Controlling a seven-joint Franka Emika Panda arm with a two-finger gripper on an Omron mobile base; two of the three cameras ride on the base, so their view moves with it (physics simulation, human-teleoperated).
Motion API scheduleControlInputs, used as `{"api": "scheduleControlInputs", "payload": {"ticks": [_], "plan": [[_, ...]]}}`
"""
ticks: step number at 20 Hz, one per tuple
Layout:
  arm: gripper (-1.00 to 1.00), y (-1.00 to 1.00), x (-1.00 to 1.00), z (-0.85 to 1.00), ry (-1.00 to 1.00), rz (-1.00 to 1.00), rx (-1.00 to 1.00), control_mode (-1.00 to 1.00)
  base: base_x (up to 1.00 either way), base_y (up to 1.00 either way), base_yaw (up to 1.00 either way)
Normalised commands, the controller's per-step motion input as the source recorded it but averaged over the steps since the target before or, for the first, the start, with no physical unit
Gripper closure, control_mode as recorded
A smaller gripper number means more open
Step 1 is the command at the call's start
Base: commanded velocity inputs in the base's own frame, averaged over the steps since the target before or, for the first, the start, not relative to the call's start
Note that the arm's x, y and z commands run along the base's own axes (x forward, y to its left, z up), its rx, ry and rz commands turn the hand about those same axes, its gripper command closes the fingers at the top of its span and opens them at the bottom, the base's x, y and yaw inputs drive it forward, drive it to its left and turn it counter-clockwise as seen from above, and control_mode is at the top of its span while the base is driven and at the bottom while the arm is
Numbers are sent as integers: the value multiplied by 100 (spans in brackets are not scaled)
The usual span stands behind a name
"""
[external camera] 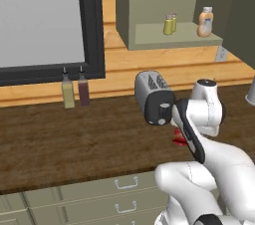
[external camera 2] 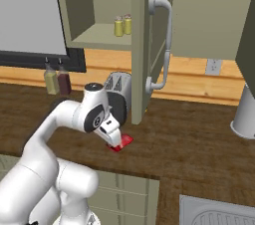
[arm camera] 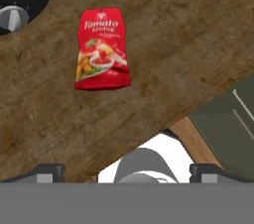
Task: Put the shaker and condiment bottle from the counter next to their counterparts in the cabinet.
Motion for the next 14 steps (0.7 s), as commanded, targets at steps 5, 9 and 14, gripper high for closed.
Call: {"api": "scheduleControlInputs", "payload": {"ticks": [5, 9, 14], "plan": [[-100, 0, 34, -20, 6, 0, 0, -100, 0, 0, 0], [-100, 0, 38, -12, 8, 0, 0, -100, 0, 0, 0], [-100, -12, 24, -7, 10, 0, 0, -100, 0, 0, 0]]}}
